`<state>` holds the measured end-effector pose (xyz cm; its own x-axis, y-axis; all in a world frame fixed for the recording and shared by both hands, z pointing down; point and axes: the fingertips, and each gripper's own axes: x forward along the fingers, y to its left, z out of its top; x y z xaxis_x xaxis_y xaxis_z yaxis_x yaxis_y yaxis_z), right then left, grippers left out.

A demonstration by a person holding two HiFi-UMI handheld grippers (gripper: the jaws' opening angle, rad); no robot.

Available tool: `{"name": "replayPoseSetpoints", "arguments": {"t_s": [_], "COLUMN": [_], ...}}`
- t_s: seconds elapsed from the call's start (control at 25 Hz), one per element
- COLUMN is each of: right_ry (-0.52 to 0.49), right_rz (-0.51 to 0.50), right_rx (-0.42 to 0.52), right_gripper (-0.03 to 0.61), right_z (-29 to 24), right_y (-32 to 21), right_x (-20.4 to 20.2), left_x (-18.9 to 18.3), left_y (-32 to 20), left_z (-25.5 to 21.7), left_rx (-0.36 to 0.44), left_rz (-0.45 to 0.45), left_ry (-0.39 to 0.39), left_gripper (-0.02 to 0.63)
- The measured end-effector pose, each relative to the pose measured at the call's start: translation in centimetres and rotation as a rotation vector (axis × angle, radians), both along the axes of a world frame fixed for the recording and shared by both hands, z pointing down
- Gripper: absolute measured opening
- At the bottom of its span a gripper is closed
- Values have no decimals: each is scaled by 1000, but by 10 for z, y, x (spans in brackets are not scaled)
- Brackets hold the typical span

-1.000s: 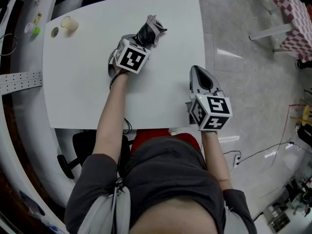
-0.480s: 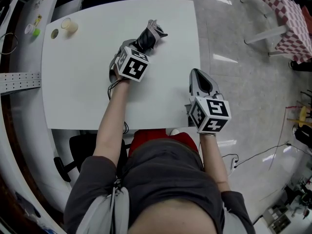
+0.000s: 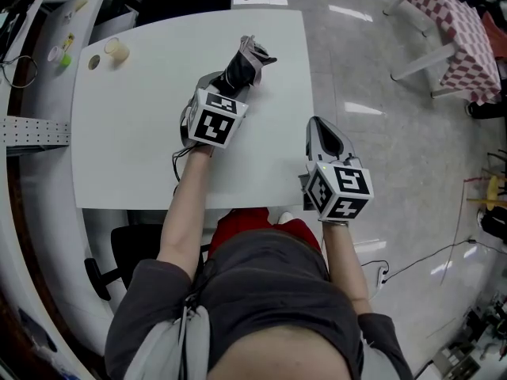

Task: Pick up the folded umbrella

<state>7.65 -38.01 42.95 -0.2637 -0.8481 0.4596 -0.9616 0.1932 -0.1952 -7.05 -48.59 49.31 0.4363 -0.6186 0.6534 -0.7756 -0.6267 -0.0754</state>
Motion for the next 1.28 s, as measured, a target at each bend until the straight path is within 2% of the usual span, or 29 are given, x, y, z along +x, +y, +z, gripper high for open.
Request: {"name": "replayPoseSetpoints", "arguments": {"t_s": [0.28,0.8,1.28], "right_ry": [-3,-25,-42], "right_rz": [13,-3,-48], "right_rx": [36,103,142], "right_gripper": [18,18,18], "right_z": [-14,-37,-50], "right_y": [22,64,107], "right_x": [26,62,80], "left_x": [25,71,97], "left_y": [28,95,160], "left_z": [-37,-73,-93], "left_rx": [69,100,148], "left_rz": [-18,-43,-63], "left_ry": [60,172,190], "left_gripper": [198,198,198]}}
